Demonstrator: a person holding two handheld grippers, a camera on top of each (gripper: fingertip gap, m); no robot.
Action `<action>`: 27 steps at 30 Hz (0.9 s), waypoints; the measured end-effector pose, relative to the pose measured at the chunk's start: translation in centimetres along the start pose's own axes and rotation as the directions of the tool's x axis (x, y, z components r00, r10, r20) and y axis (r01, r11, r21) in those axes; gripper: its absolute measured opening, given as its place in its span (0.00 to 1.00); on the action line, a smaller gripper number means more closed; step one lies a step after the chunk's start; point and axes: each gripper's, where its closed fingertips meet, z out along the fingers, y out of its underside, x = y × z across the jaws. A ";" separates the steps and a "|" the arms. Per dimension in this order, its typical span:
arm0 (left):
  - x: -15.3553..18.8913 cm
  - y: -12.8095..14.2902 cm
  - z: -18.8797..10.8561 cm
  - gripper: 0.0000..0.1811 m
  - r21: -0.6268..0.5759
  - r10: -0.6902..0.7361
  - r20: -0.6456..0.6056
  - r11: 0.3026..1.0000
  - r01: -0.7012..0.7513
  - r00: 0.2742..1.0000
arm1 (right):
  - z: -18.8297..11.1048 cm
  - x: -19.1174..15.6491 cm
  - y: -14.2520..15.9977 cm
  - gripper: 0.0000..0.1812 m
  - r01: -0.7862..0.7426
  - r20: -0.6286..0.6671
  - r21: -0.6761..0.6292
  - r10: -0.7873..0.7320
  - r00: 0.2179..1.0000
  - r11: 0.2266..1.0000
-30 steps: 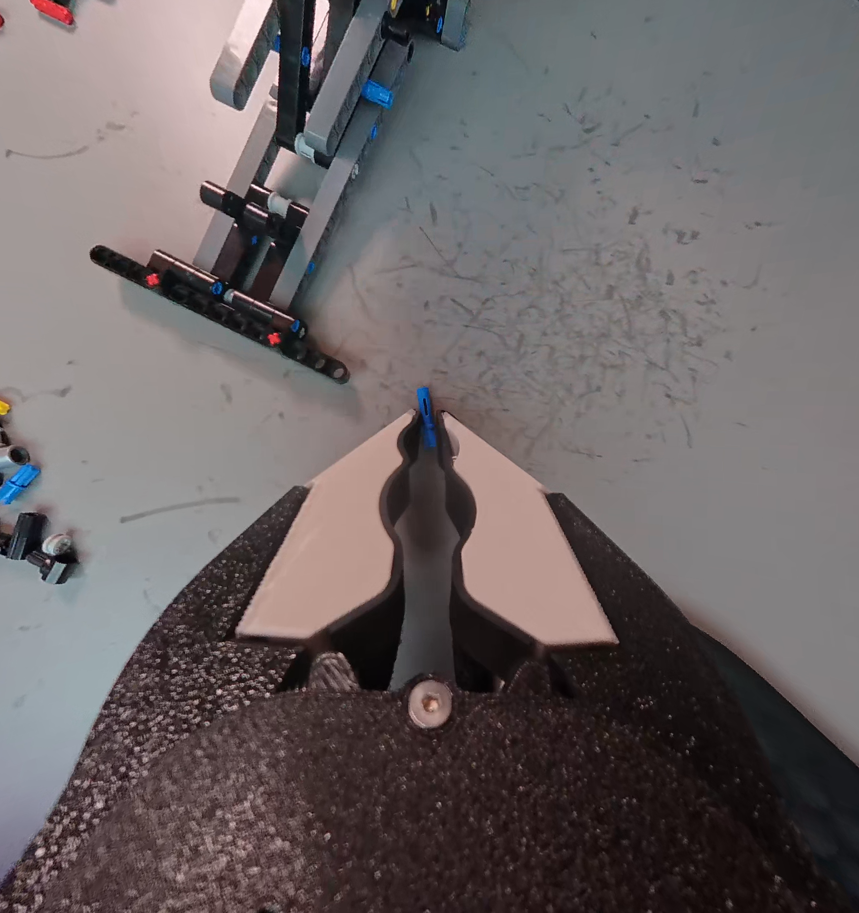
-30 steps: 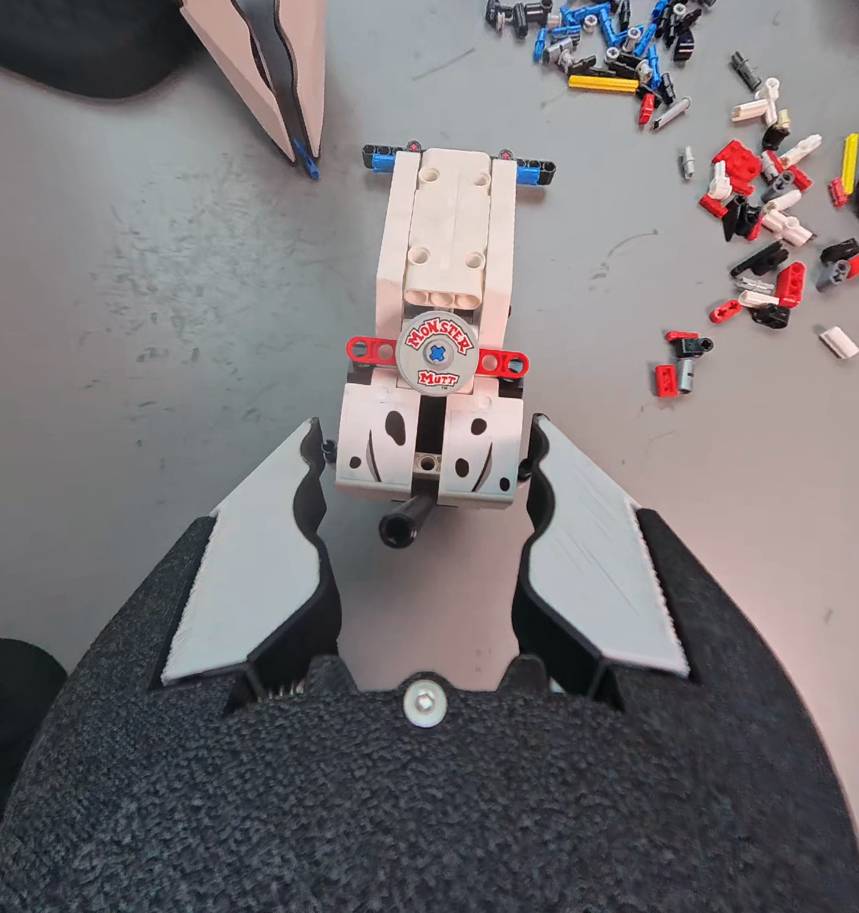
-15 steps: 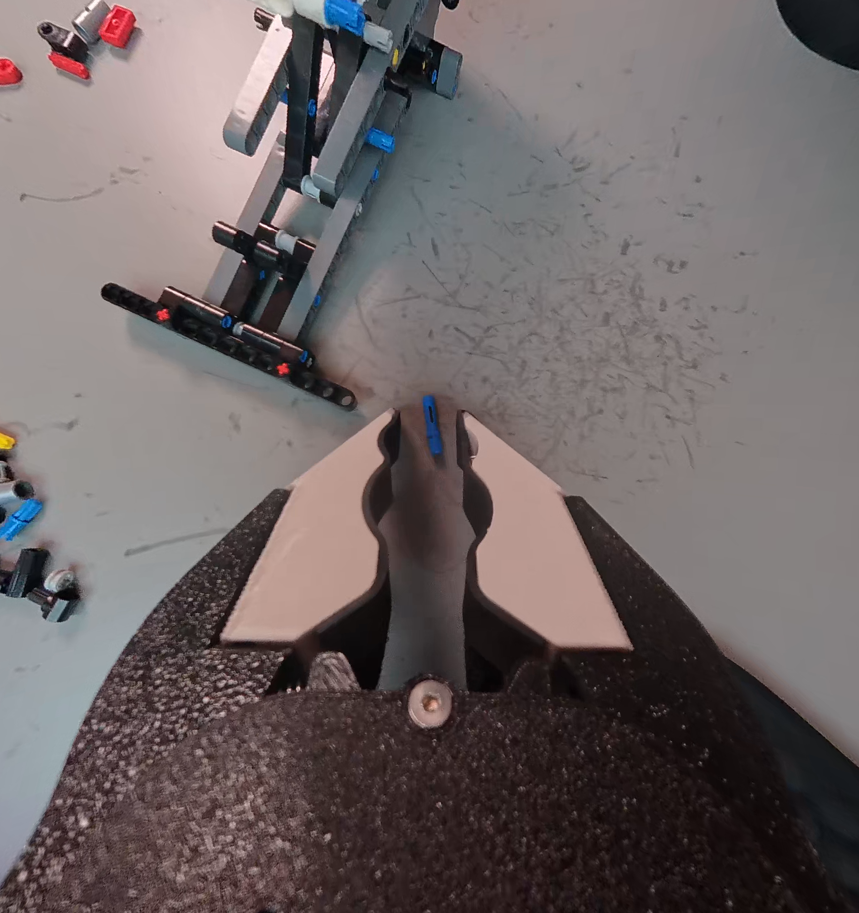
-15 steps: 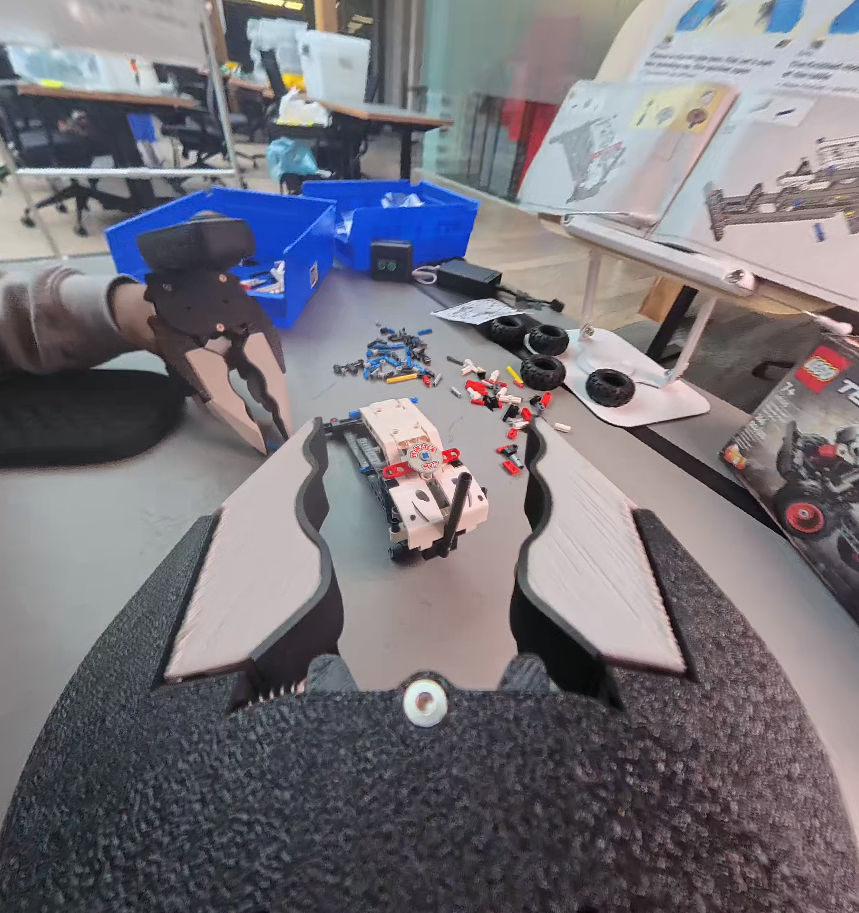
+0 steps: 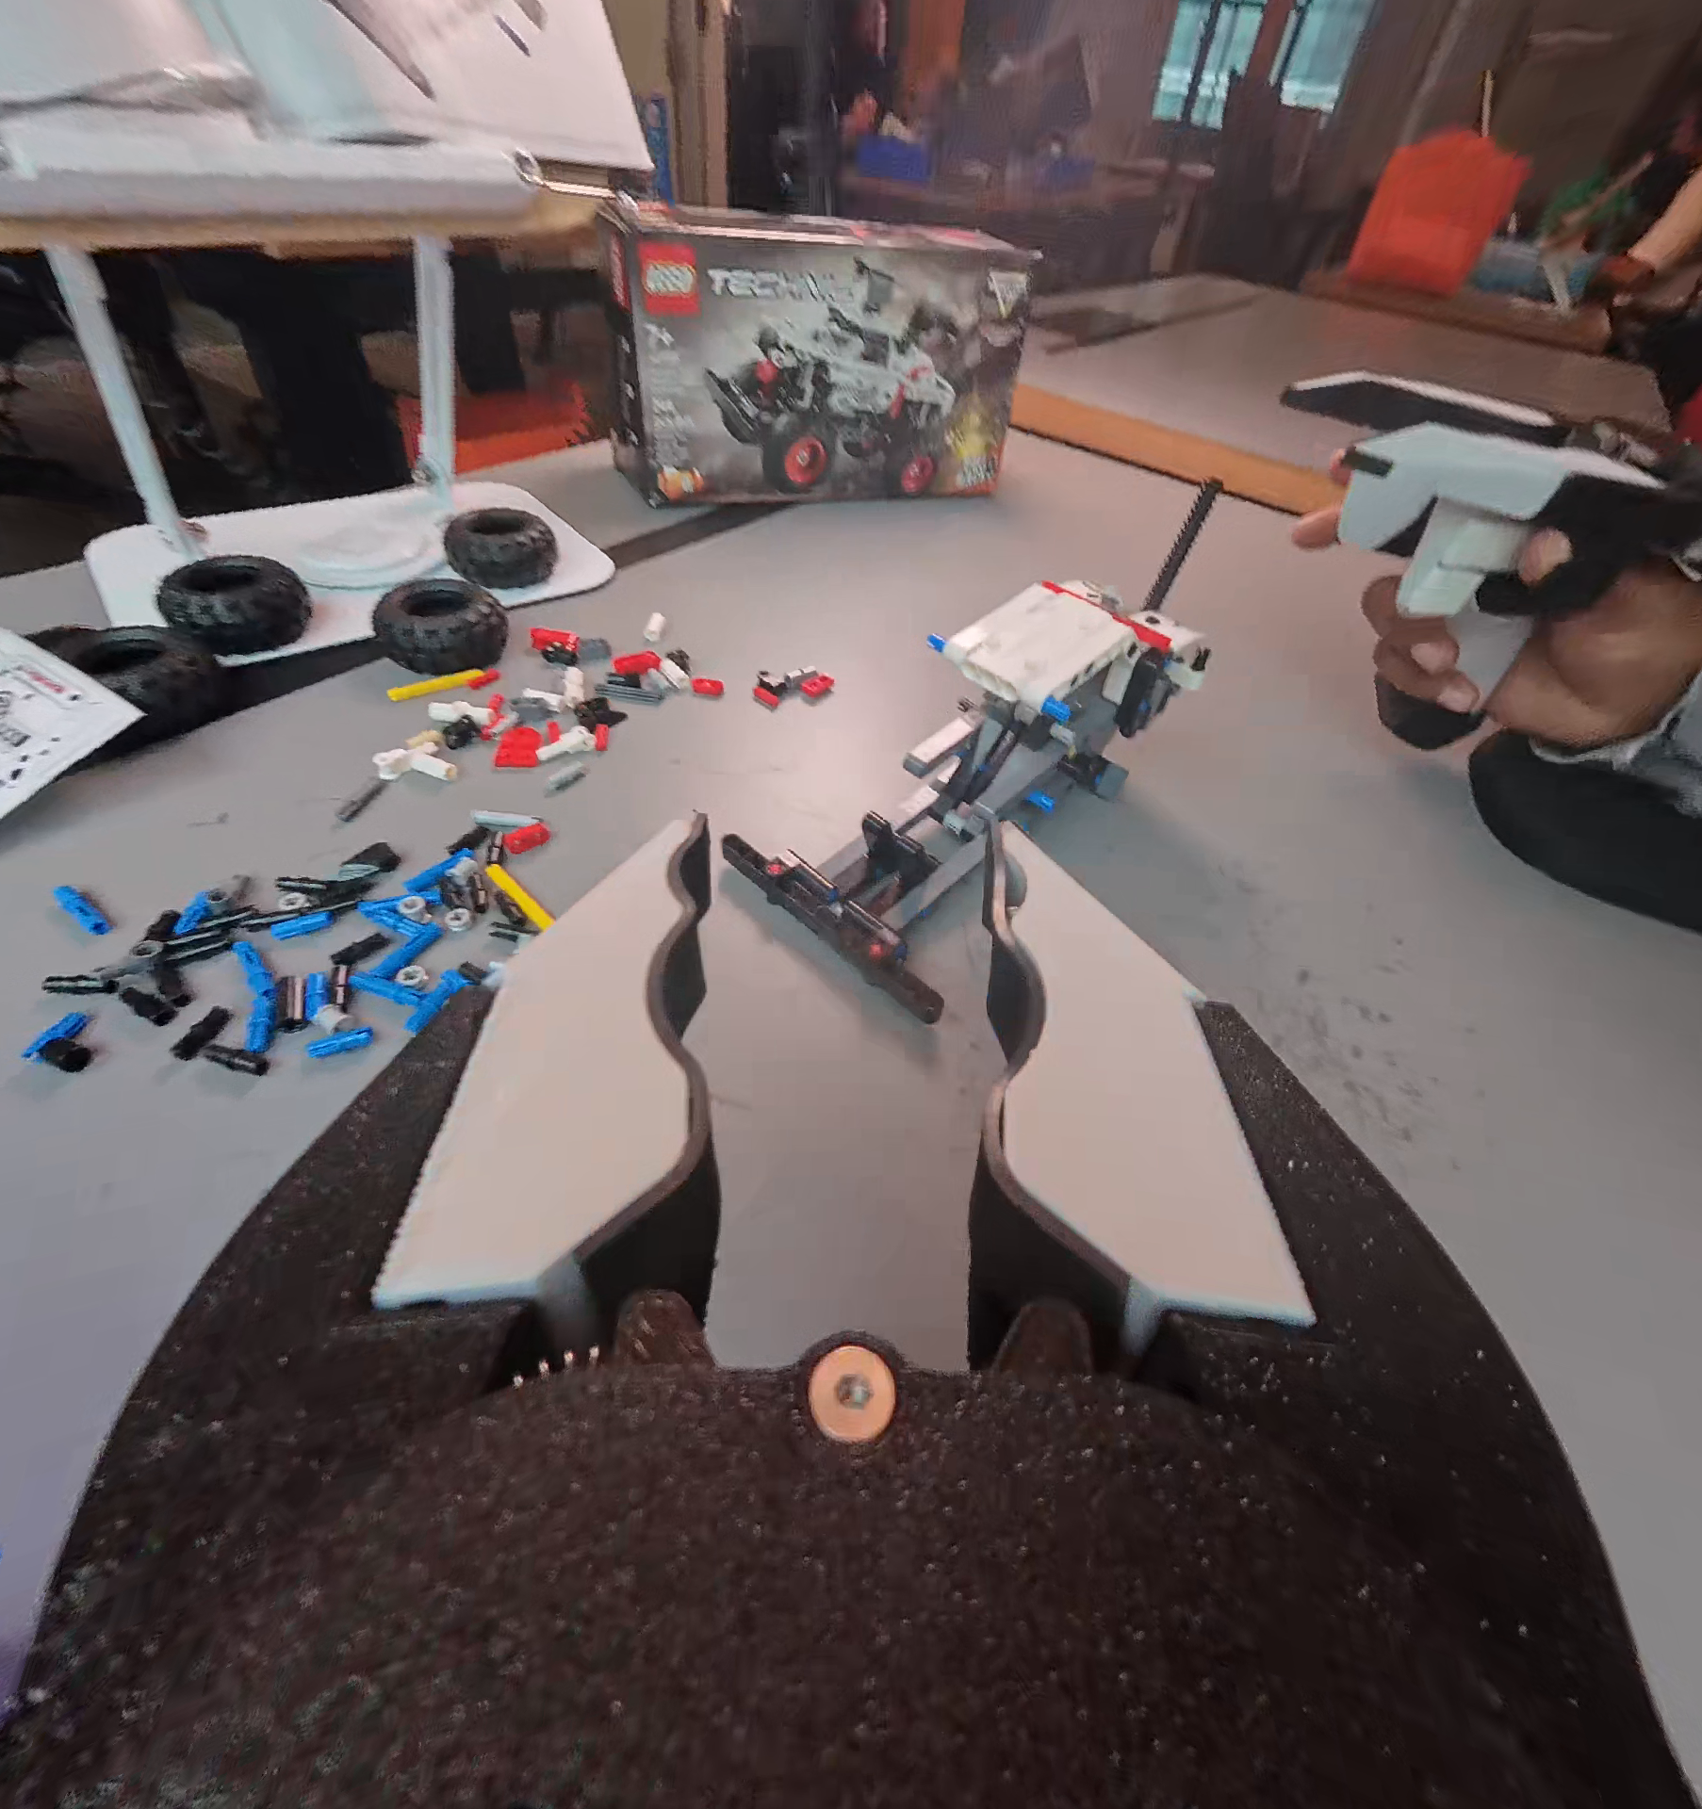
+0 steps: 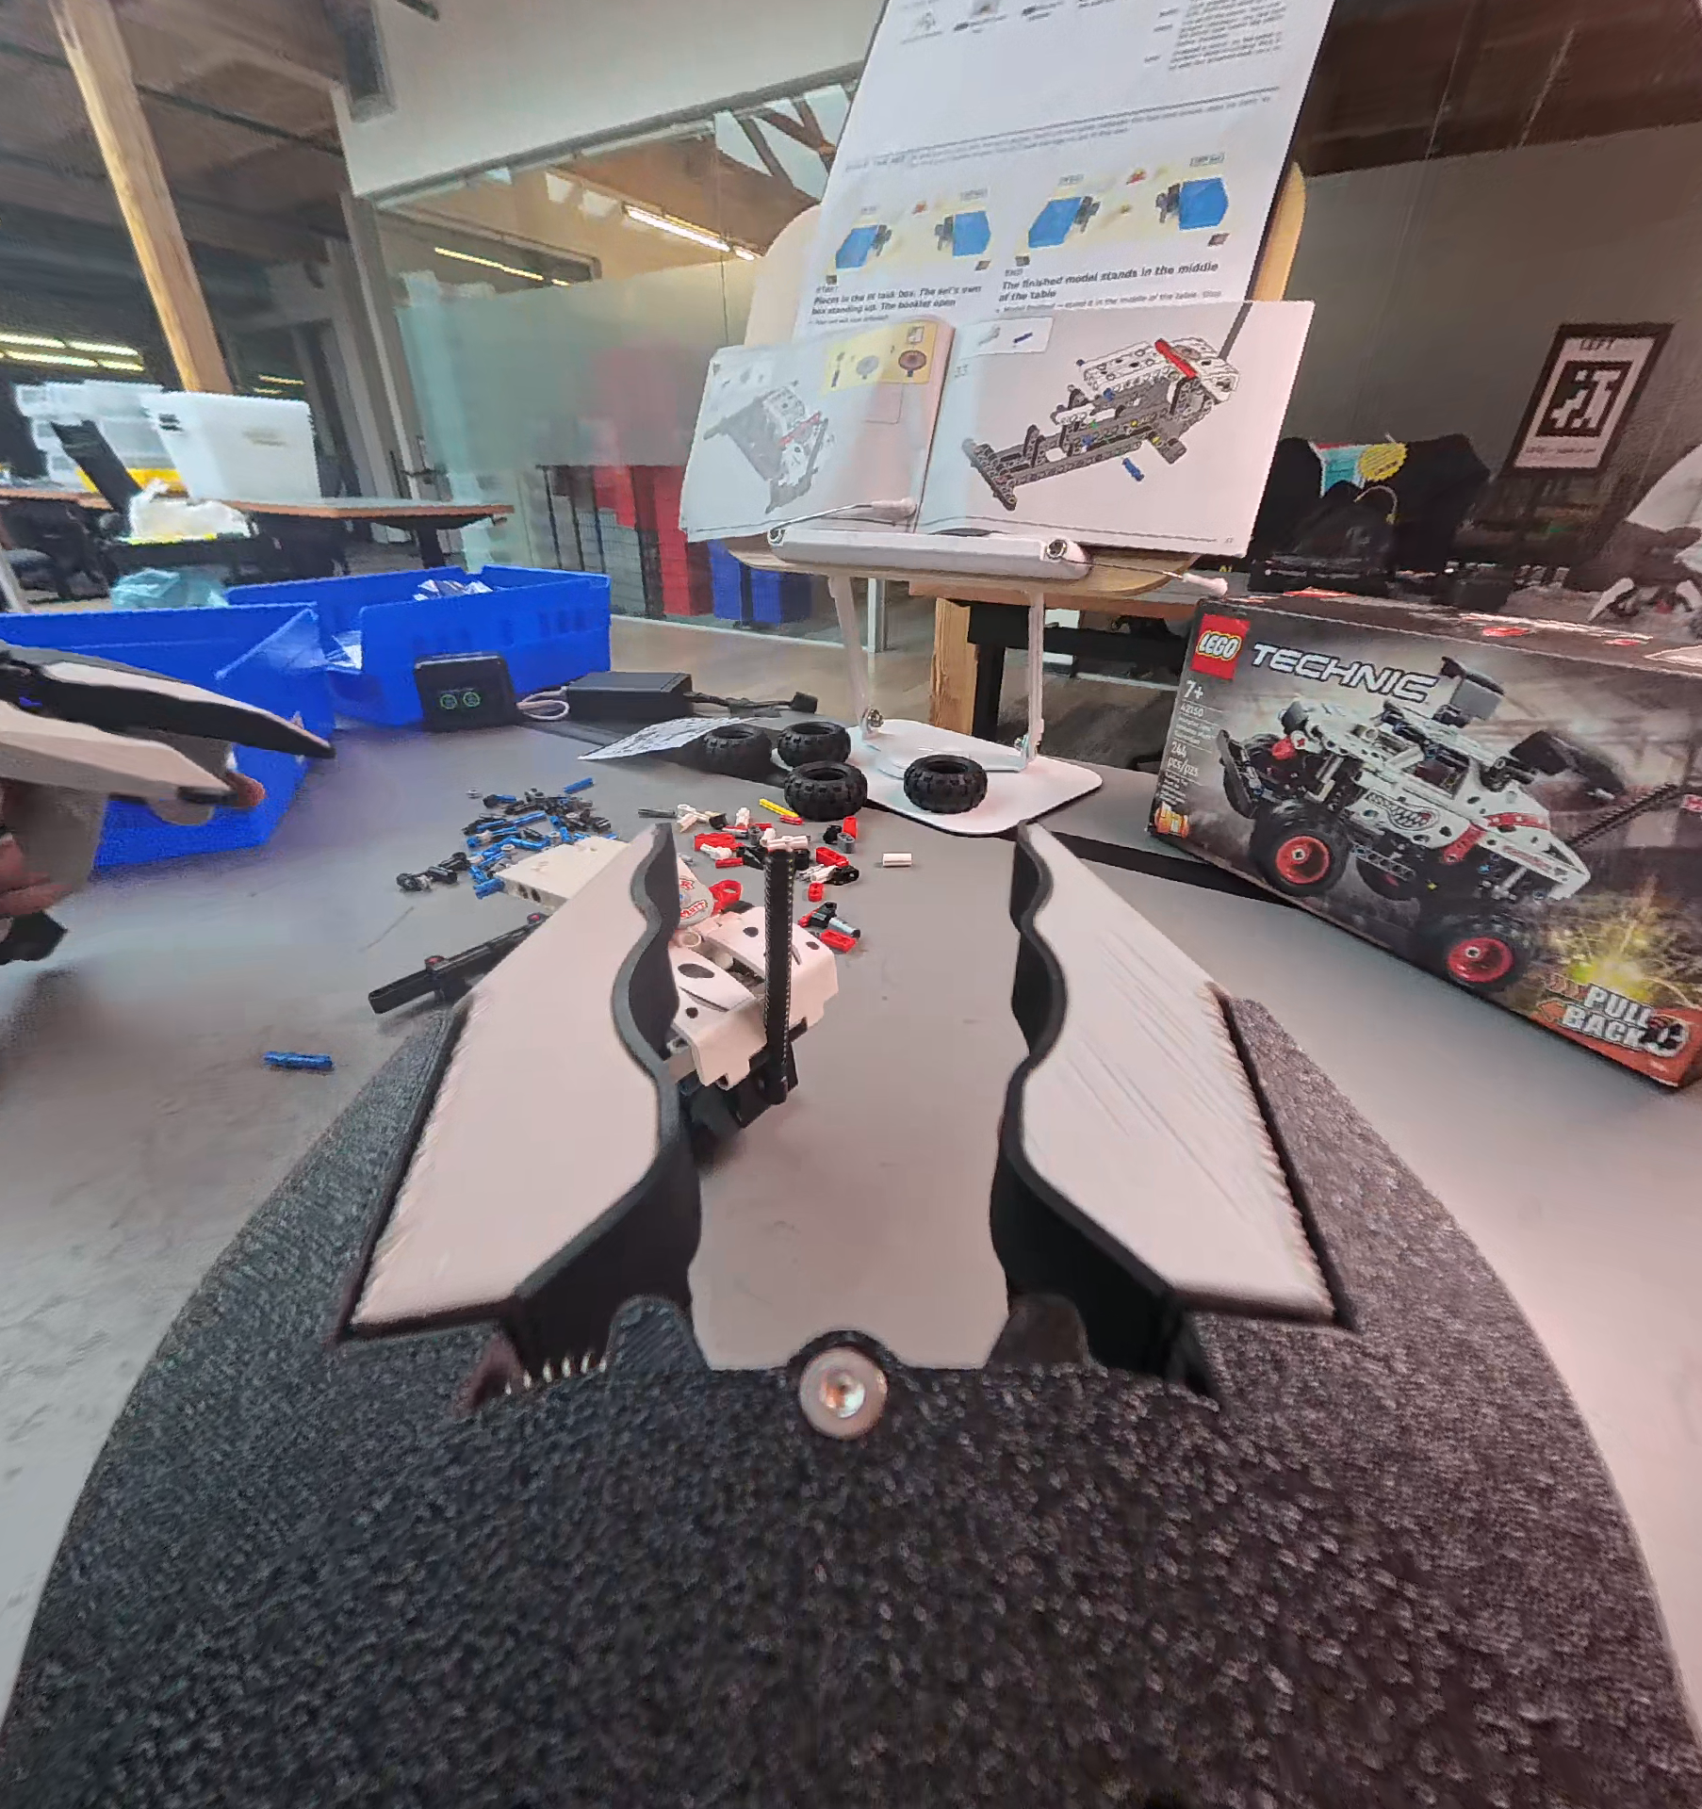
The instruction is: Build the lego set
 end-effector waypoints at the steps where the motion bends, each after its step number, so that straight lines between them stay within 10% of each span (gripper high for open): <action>1: -0.6 -0.4 -0.4 0.31 0.035 -0.010 0.026 0.999 0.009 1.000 | -0.1 0.0 0.1 0.36 0.009 -0.007 0.005 -0.009 1.000 1.000; 19: -6.6 -9.1 -10.8 0.45 0.463 0.020 0.498 0.840 -0.285 0.867 | -0.3 1.4 0.9 0.24 0.093 -0.057 -0.011 -0.093 0.994 0.996; 27: -11.9 -15.0 -22.2 0.28 0.285 0.095 0.755 0.844 -0.455 0.648 | 0.1 0.7 1.8 0.22 0.054 -0.016 -0.037 -0.055 0.998 0.998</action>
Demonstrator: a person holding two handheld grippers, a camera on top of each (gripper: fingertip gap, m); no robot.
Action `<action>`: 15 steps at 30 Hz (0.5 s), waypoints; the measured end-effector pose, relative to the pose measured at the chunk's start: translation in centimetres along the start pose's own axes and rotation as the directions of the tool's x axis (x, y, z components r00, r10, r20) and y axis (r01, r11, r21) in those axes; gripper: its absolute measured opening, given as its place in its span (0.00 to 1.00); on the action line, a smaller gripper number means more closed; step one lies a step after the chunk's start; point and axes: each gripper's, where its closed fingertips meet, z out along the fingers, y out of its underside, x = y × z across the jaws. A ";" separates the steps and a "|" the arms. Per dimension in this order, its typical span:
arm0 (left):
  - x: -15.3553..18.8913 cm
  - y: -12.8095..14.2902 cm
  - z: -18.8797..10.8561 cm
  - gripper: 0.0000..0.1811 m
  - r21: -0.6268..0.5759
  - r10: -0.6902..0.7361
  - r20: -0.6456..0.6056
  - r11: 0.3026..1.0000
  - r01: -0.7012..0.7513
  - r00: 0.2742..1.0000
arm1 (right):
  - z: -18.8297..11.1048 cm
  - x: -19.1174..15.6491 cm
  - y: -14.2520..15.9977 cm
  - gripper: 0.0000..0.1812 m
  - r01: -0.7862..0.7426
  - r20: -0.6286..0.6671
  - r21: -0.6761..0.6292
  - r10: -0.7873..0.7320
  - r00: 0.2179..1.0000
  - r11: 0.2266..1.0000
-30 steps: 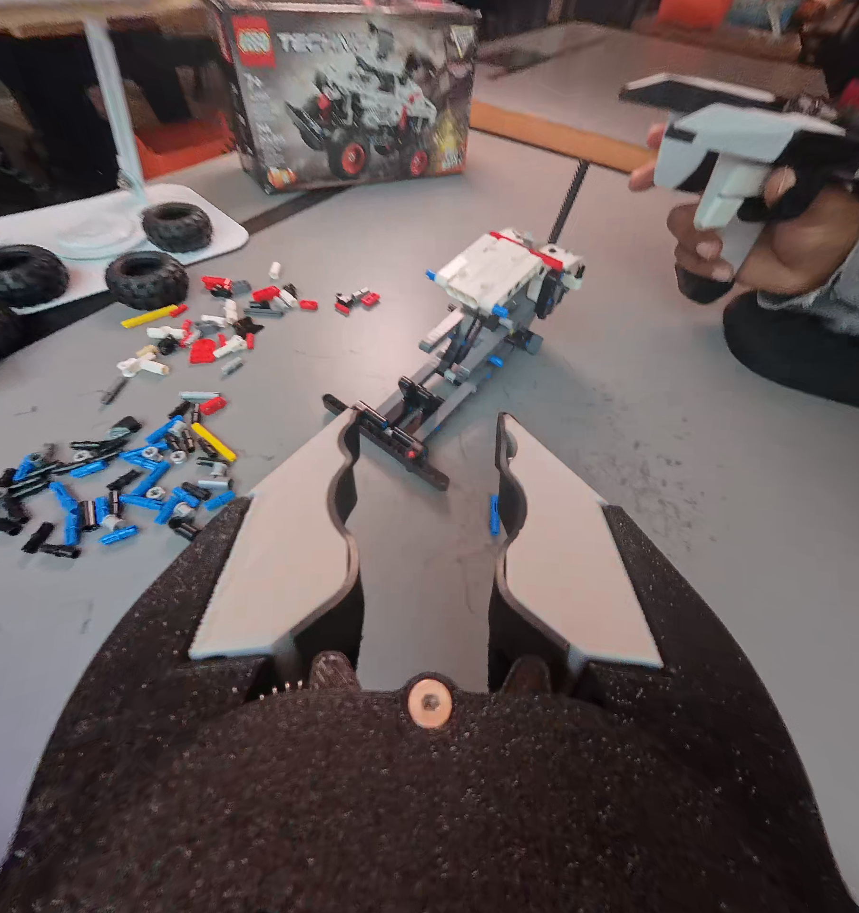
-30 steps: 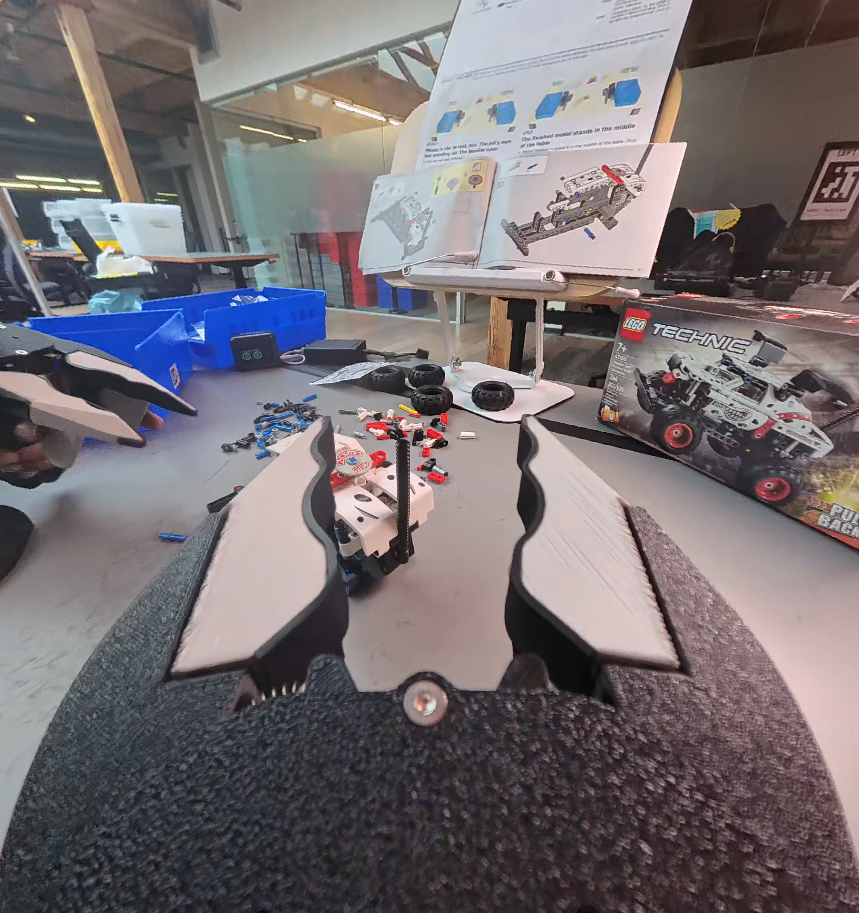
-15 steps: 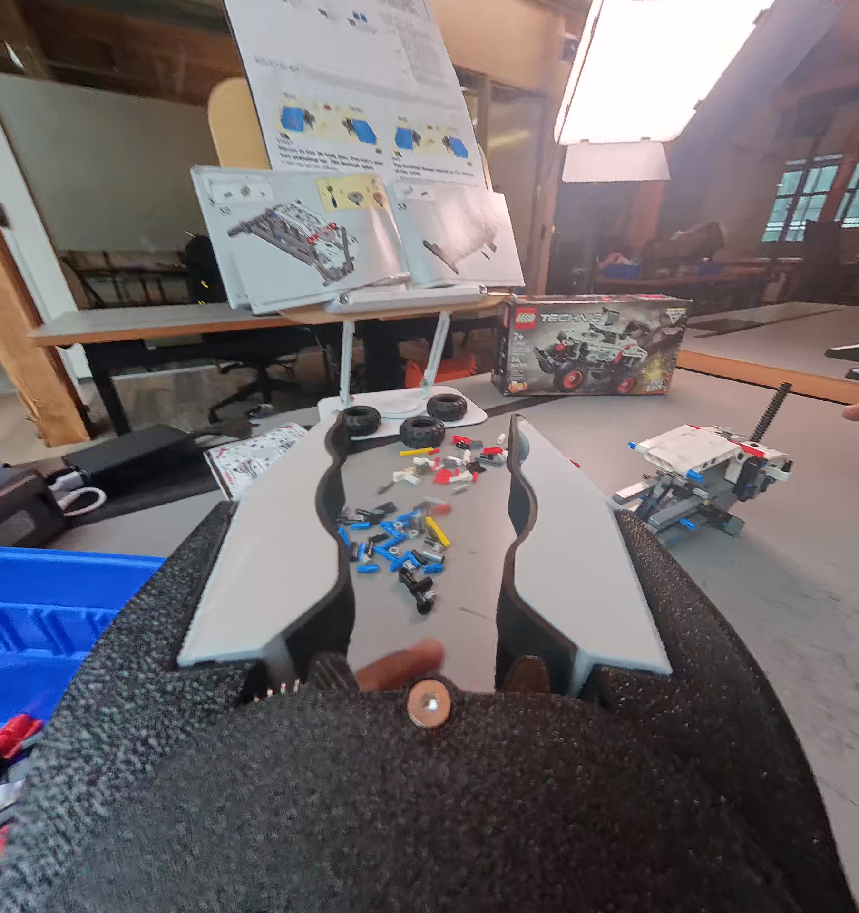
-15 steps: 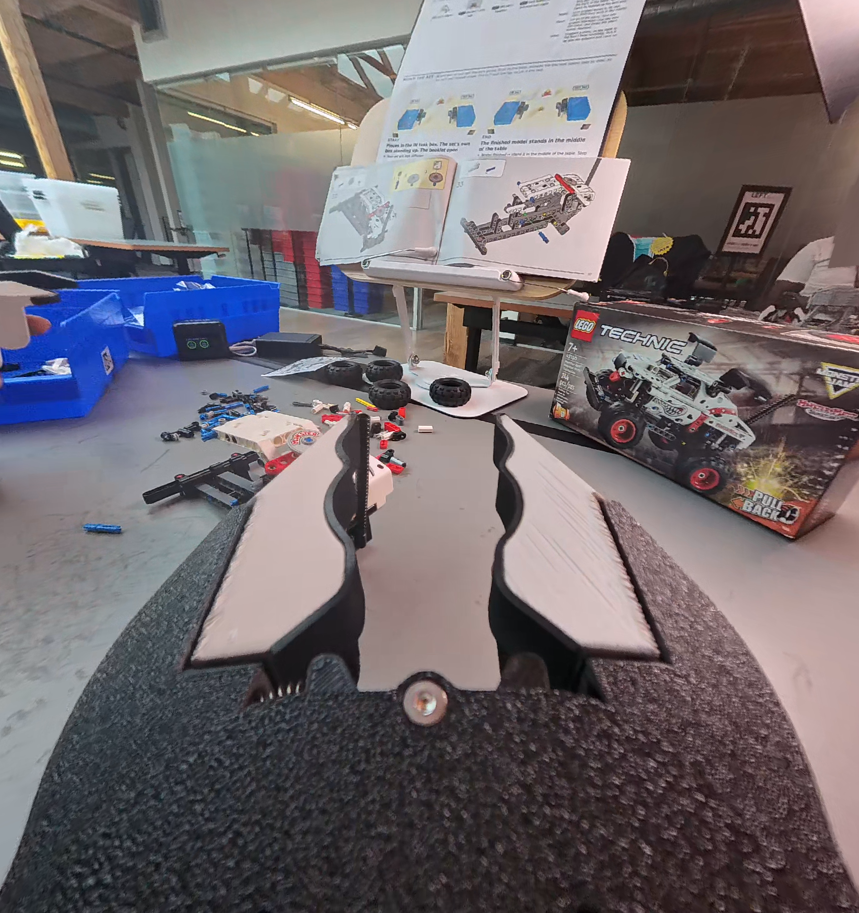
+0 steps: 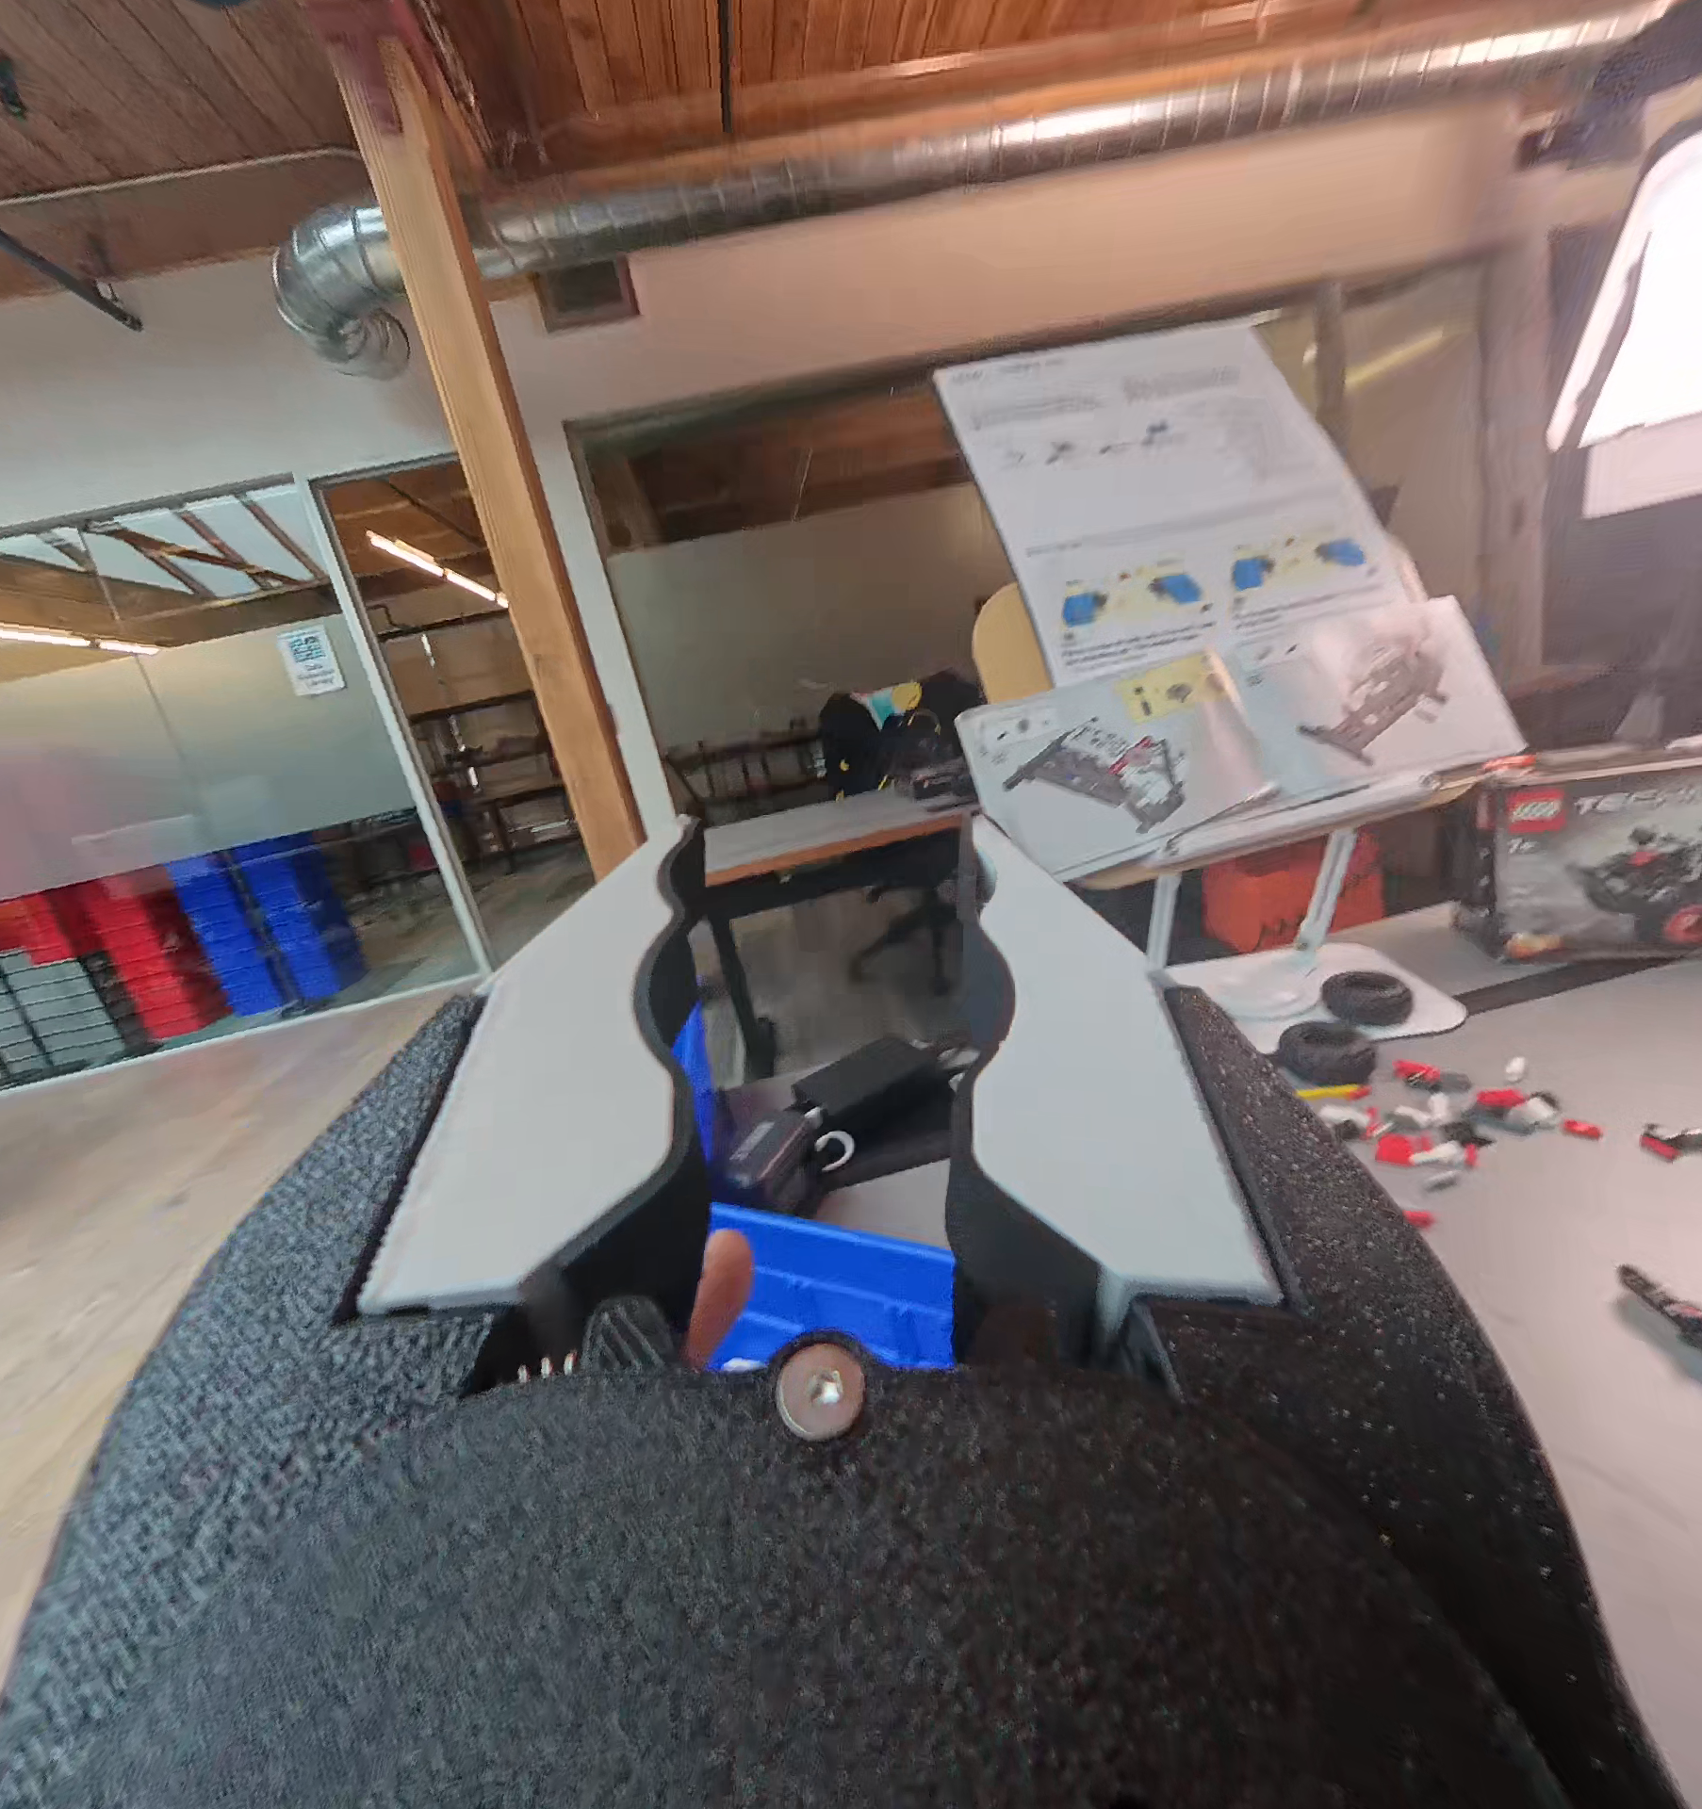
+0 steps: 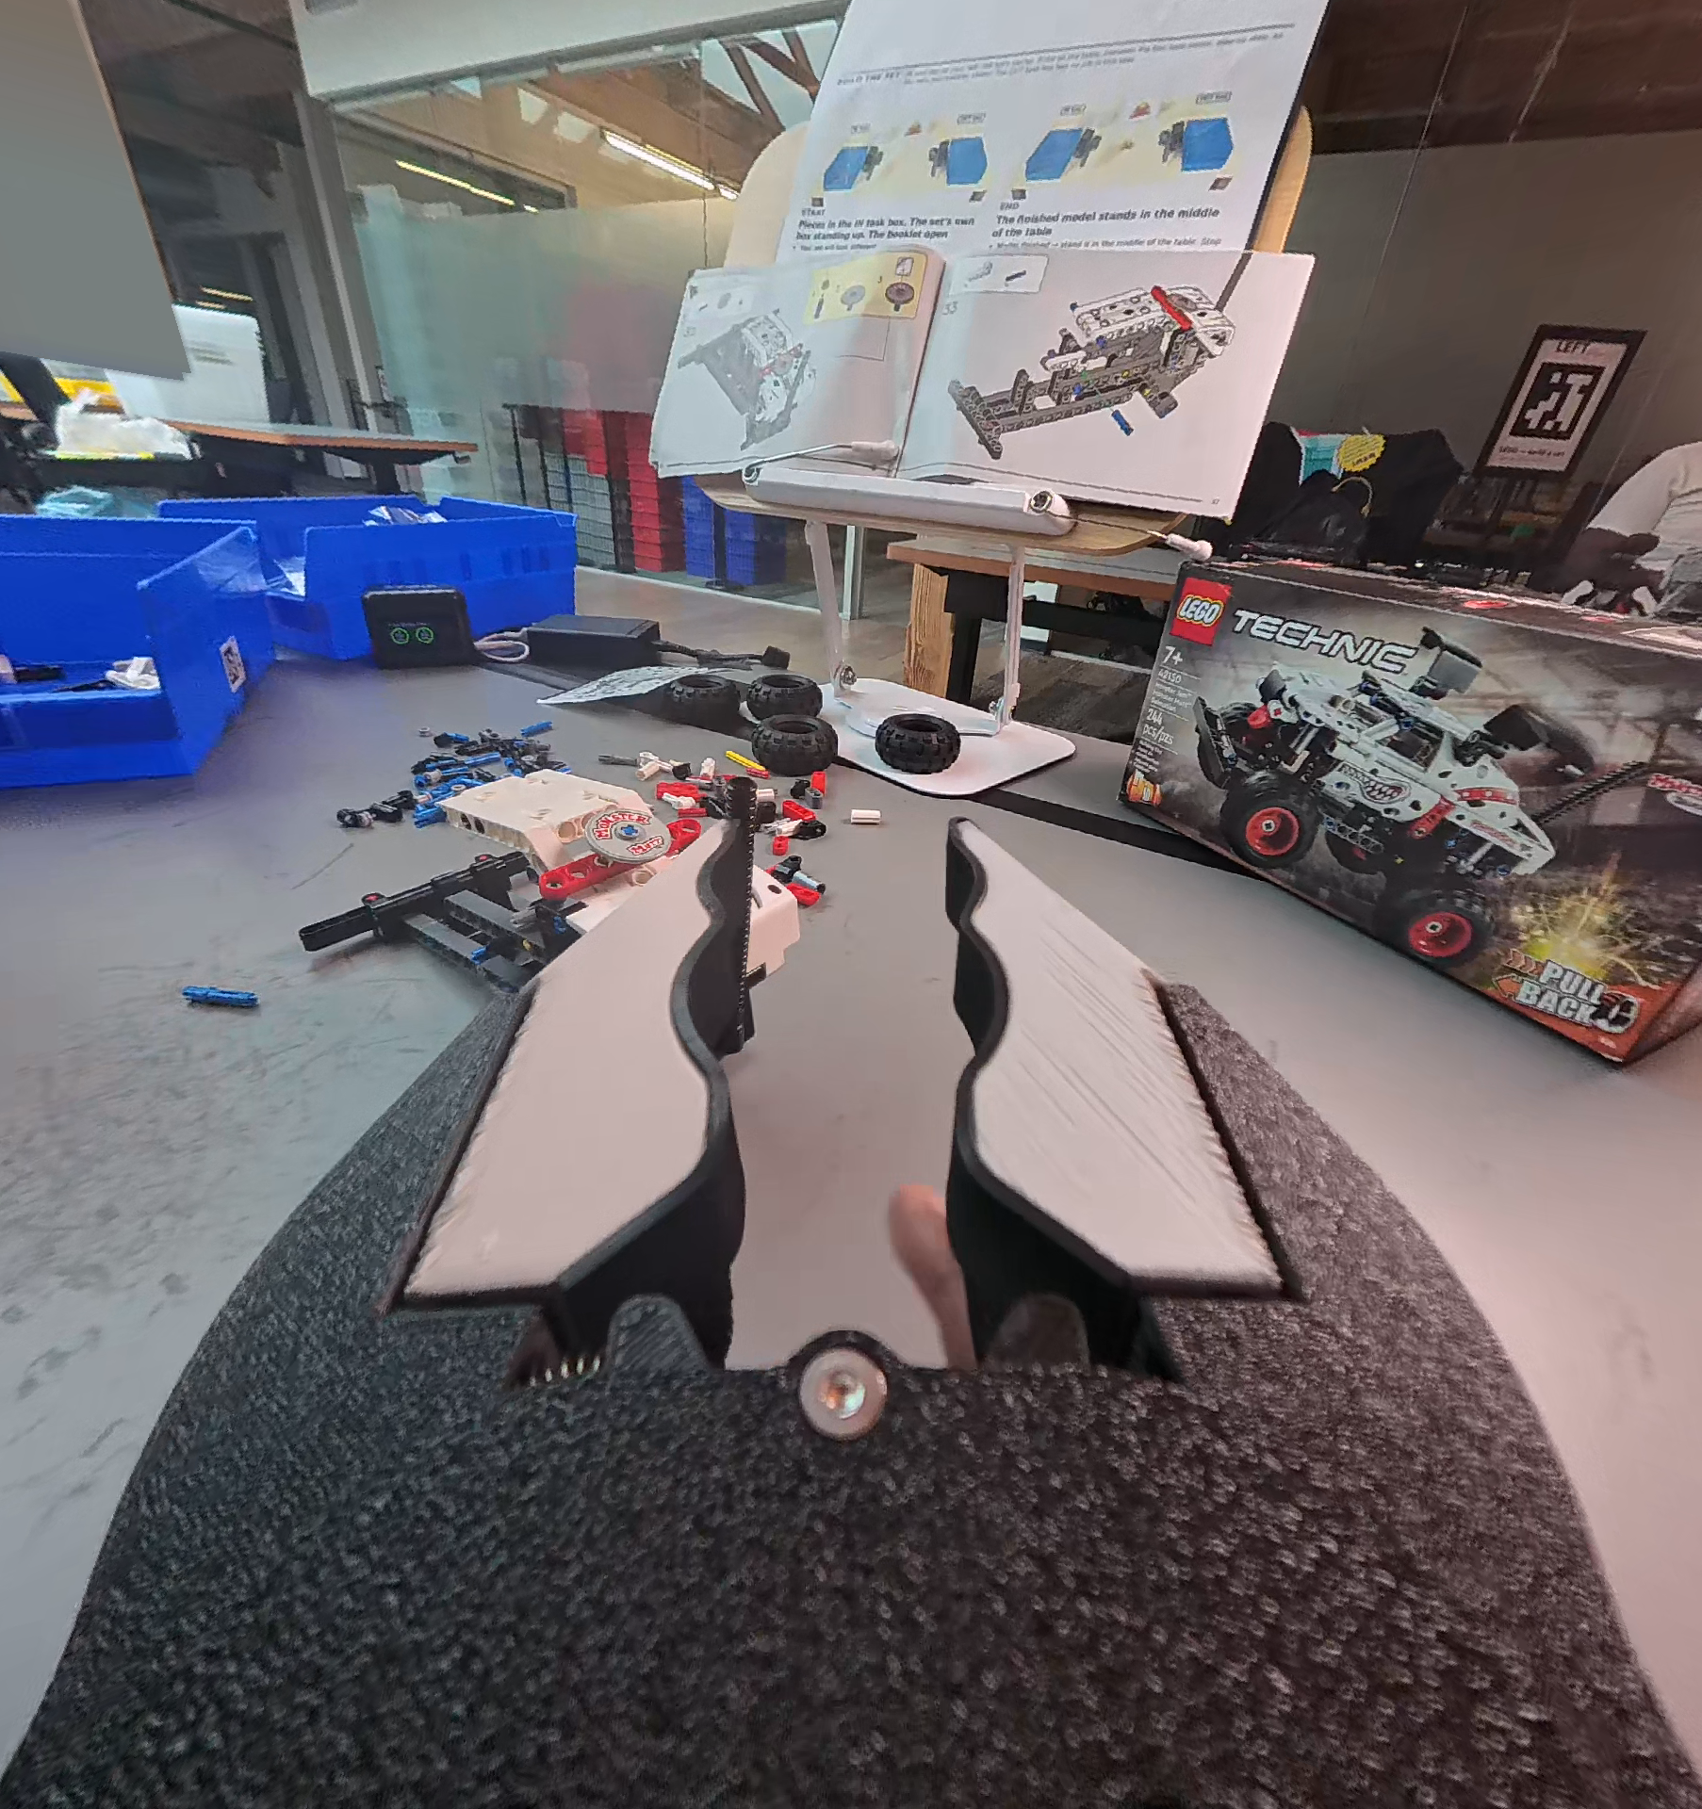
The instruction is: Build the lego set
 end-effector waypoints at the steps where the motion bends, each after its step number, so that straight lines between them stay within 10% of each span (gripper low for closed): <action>1: -1.7 0.4 0.3 0.26 -0.056 0.029 0.003 0.998 -0.028 1.000 | 0.0 -0.3 0.1 0.20 -0.006 0.018 -0.008 0.006 1.000 1.000; 5: -6.5 6.5 2.0 0.25 -0.419 0.045 -0.117 0.903 -0.091 0.992 | 0.0 -1.2 0.1 0.14 0.026 0.044 -0.018 -0.025 0.999 1.000; 9: -9.2 15.6 1.5 0.21 -0.757 -0.057 -0.237 0.636 -0.148 0.970 | 0.1 -1.6 0.5 0.14 0.072 0.050 -0.034 -0.070 0.996 0.997; 15: -10.5 24.7 -0.6 0.21 -0.936 -0.195 -0.292 0.259 -0.238 0.936 | 0.1 -1.6 0.9 0.12 0.105 0.040 -0.053 -0.103 0.994 0.993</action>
